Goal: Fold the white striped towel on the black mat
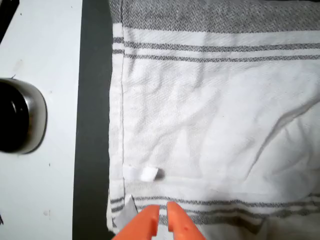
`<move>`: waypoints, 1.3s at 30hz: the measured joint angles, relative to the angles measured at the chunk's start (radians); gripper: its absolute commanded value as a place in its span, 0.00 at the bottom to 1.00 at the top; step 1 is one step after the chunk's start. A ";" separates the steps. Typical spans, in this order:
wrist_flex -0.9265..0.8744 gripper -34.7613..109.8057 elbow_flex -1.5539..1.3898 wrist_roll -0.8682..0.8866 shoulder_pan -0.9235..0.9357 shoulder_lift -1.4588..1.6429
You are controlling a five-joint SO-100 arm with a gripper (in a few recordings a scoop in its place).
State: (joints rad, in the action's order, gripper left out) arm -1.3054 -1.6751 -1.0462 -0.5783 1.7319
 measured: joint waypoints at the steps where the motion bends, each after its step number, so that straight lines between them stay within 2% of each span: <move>1: 0.000 0.27 0.049 0.005 -0.009 -0.061; 9: -0.041 0.30 0.354 0.028 -0.028 -0.436; 18: -0.015 0.36 0.399 0.063 -0.054 -0.538; 28: 0.035 0.37 0.382 0.077 -0.061 -0.638; 39: 0.101 0.24 0.339 0.046 -0.081 -0.692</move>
State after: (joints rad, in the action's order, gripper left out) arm -1.2042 -1.3361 -1.0002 -0.6596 1.0400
